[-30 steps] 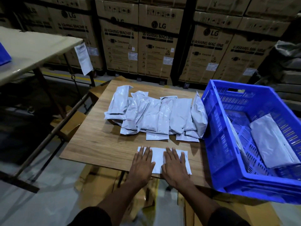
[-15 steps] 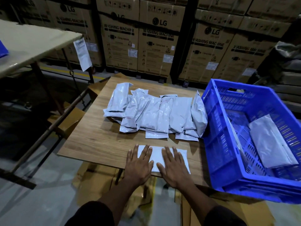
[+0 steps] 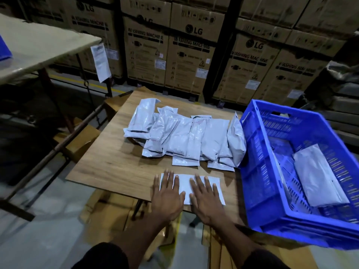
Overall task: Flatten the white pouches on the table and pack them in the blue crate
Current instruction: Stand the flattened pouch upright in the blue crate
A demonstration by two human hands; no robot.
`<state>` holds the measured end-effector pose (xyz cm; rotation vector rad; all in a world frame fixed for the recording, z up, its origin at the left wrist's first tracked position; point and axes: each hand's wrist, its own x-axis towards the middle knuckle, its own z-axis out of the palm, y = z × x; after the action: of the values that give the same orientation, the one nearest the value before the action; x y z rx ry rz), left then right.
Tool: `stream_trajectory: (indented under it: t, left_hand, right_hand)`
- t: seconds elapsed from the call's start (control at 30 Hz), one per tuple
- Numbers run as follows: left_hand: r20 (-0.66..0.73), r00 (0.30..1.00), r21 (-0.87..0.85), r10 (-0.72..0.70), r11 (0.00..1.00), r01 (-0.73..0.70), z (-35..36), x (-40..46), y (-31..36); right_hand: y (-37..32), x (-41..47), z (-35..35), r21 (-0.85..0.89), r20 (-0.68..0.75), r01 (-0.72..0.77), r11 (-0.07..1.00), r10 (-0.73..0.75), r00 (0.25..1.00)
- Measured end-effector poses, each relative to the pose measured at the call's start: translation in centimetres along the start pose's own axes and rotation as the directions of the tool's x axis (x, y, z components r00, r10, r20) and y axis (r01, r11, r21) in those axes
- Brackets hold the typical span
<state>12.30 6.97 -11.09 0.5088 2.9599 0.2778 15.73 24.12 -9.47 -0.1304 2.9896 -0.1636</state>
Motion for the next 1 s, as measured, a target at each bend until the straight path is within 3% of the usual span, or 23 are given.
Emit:
stream_trajectory:
  t: [0.13, 0.4, 0.67, 0.83, 1.0]
  left_hand:
    - [0.06, 0.998, -0.083, -0.016, 0.996, 0.021, 0.4, 0.8, 1.0]
    - [-0.065, 0.997, -0.01, 0.047, 0.999, -0.048, 0.9, 0.0, 0.3]
    - [-0.007, 0.994, 0.035, 0.106, 0.994, -0.106, 1.1, 0.9, -1.3]
    - [-0.037, 0.982, 0.054, 0.186, 0.981, -0.184, 1.0, 0.9, -1.7]
    - [-0.036, 0.989, 0.012, 0.141, 0.99, -0.141, 1.7, -0.1, -1.6]
  right_hand:
    - [-0.4, 0.2, 0.6, 0.029, -0.004, -0.025, 0.999, 0.025, 1.0]
    - [0.8, 0.2, -0.3, -0.077, 0.032, 0.012, 0.997, -0.01, 0.999]
    - [0.0, -0.4, -0.5, -0.01, 0.103, -0.041, 0.999, 0.042, 0.994]
    - [1.6, -1.3, 0.2, -0.05, 0.08, -0.013, 0.999, 0.017, 0.997]
    - [1.7, -1.4, 1.0, -0.068, 0.038, -0.017, 0.998, 0.02, 0.999]
